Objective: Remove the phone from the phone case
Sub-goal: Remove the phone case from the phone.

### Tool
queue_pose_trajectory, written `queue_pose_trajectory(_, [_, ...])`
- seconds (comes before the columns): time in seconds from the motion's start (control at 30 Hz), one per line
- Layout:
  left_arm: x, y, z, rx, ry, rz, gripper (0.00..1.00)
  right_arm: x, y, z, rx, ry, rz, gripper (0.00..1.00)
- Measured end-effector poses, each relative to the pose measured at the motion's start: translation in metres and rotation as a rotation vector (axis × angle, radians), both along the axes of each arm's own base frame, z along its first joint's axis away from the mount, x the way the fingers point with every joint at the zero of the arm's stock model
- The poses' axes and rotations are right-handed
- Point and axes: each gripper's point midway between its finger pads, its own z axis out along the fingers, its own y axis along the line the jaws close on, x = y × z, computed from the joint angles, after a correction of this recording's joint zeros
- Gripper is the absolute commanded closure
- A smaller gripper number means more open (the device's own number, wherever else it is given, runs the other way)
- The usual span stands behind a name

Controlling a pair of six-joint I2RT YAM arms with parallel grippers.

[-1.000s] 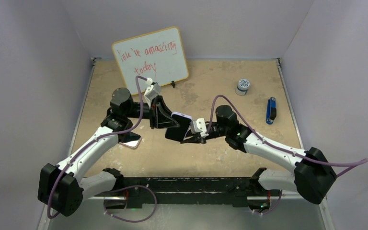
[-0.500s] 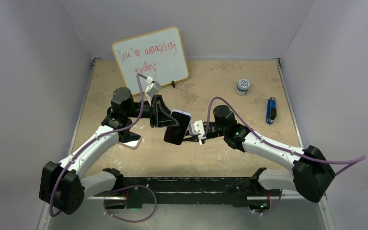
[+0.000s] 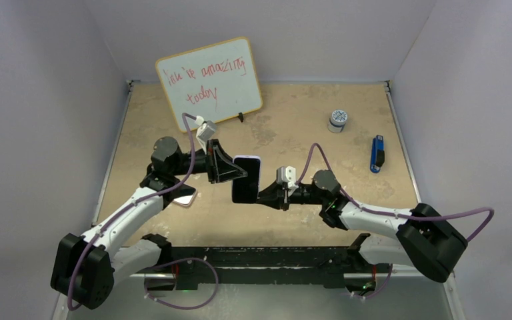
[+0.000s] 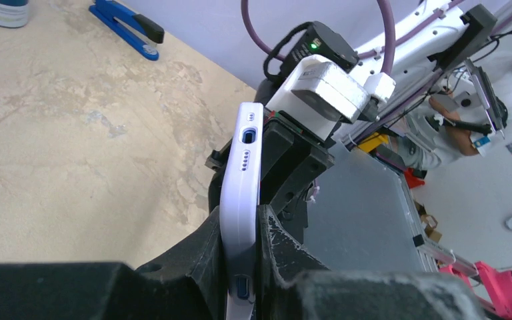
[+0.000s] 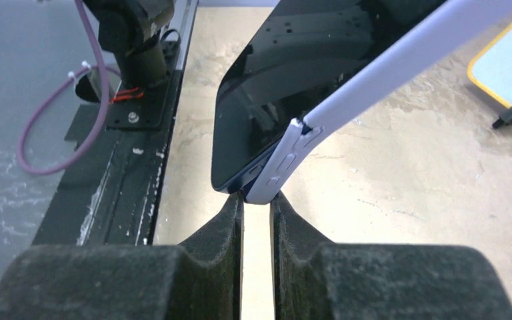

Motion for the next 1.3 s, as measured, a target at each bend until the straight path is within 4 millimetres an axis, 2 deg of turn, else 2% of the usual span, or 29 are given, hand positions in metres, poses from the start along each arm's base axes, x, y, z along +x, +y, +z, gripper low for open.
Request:
queue_pose_trajectory(0.2, [0.005, -0.002, -0.007, -0.047, 0.047, 0.074, 1.0, 0.001, -0.007, -0.002, 0.06, 0.126, -0.087, 0.8])
queue_pose_trajectory(0.5, [0.005, -0.013, -0.011, -0.107, 0.106, 0.119, 1.0, 0.002, -0.014, -0.001, 0.137, 0.212, -0.152, 0.66])
queue_pose_trajectory(0.6, [0.0, -0.02, -0.016, -0.123, 0.136, 0.107, 1.0, 0.006, -0.014, 0.005, 0.168, 0.245, -0.17, 0.64])
queue_pose_trajectory(0.87, [0.009, -0.024, -0.03, -0.171, 0.224, 0.166, 1.0, 0.011, -0.018, -0.005, 0.171, 0.385, -0.198, 0.64])
queue_pose_trajectory(0.97, [0.014, -0.024, -0.032, -0.168, 0.227, 0.191, 1.0, 0.014, -0.018, -0.007, 0.175, 0.422, -0.208, 0.67])
queue_pose_trajectory(1.07, [0.022, -0.024, -0.04, -0.137, 0.235, 0.238, 1.0, 0.017, -0.019, -0.014, 0.166, 0.468, -0.225, 0.79])
queue_pose_trajectory(1.27, [0.046, -0.028, -0.059, -0.05, 0.238, 0.346, 0.85, 0.03, -0.022, -0.032, 0.144, 0.547, -0.289, 1.0])
queue_pose_trajectory(1.3, [0.05, -0.029, -0.063, -0.034, 0.241, 0.359, 0.82, 0.033, -0.022, -0.035, 0.14, 0.559, -0.303, 1.0])
